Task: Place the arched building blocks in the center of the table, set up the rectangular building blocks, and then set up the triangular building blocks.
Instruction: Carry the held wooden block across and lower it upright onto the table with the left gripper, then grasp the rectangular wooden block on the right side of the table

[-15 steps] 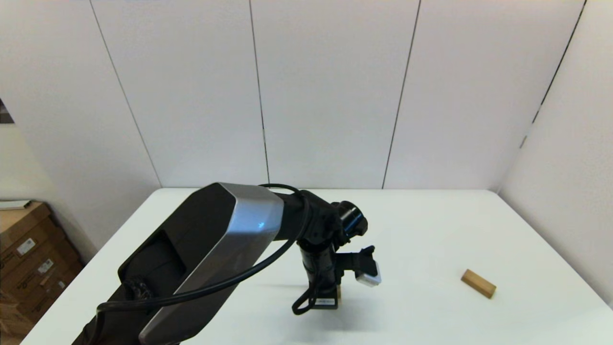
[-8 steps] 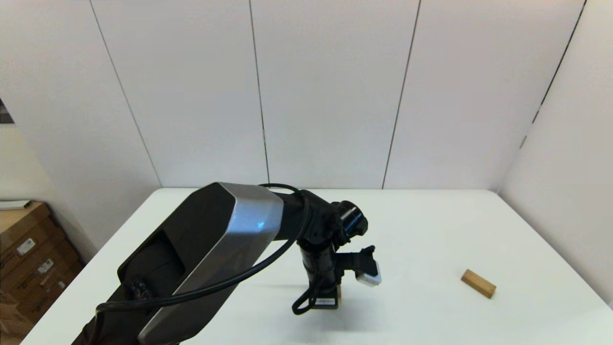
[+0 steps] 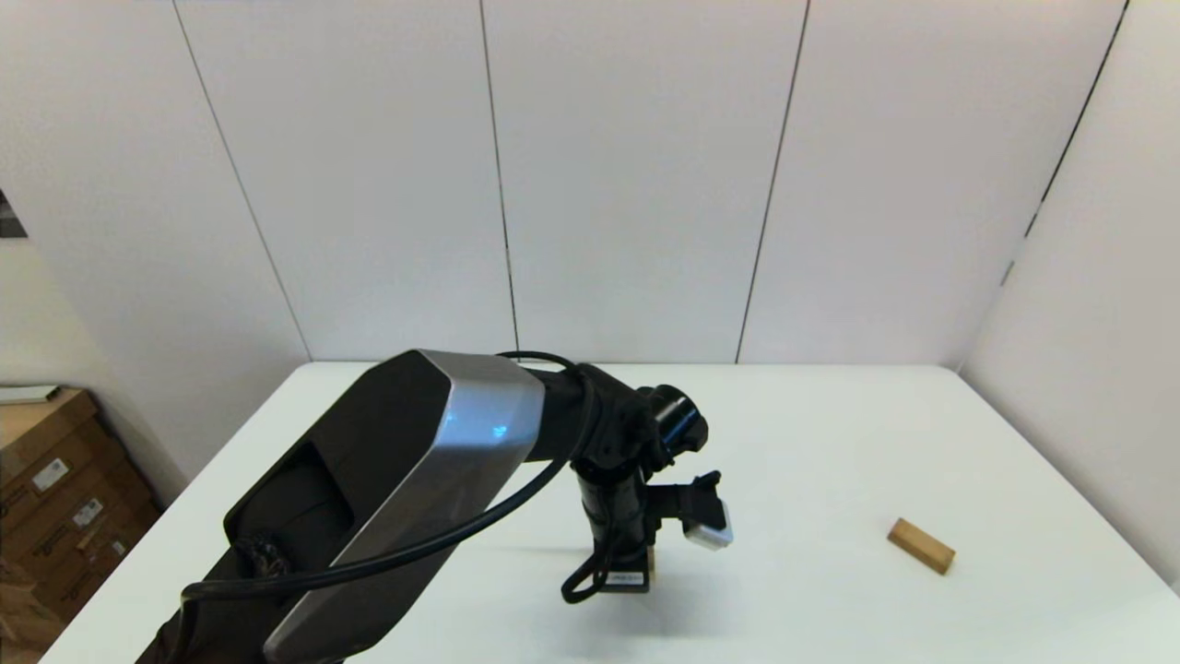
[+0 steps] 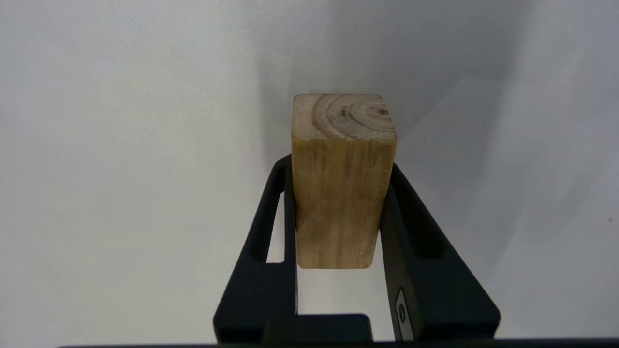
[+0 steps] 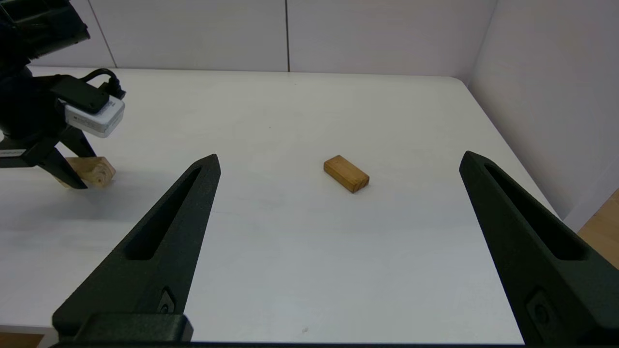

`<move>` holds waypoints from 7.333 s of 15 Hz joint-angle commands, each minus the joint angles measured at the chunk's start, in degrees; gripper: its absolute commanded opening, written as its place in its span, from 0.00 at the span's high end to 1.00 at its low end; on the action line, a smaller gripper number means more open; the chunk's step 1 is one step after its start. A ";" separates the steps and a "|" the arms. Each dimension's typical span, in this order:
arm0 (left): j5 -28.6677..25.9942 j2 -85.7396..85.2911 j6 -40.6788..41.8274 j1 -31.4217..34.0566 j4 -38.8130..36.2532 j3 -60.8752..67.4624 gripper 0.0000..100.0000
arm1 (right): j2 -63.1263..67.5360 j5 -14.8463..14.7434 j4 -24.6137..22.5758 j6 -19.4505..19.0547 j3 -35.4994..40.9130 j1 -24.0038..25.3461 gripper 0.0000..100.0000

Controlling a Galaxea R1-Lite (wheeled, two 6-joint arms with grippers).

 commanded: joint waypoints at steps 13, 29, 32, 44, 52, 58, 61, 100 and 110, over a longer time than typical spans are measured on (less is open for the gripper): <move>3.42 -15.56 -10.70 7.91 0.61 0.53 0.00 | -0.01 0.02 -0.01 -0.02 0.09 0.02 0.00; 3.42 -86.75 -21.68 39.55 1.31 42.81 0.00 | -0.01 0.02 0.08 -0.02 0.09 0.02 0.00; 3.15 -107.40 -21.77 44.04 -2.38 57.04 0.00 | -0.01 0.02 -0.01 -0.02 0.09 0.02 0.00; 2.98 -140.71 -27.40 46.06 -8.27 83.24 0.00 | -0.01 0.02 -0.01 -0.02 0.09 0.02 0.00; -0.01 -146.16 -34.25 46.15 -31.29 104.51 0.00 | -0.01 0.02 -0.01 -0.02 0.09 0.02 0.00; -0.89 -146.16 -36.71 46.15 -43.69 112.50 0.00 | -0.01 0.02 -0.01 -0.02 0.09 0.02 0.00; -0.54 -146.16 -38.73 46.15 -43.77 112.68 0.00 | -0.01 0.02 -0.01 -0.02 0.09 0.02 0.00; 2.10 -146.16 -46.12 46.15 -43.86 112.68 0.00 | 75.83 0.19 6.23 -1.34 -52.73 -2.18 0.00; 2.10 -146.16 -46.12 46.15 -43.86 112.68 0.00 | 112.92 0.10 36.73 -26.74 -70.93 -7.89 0.00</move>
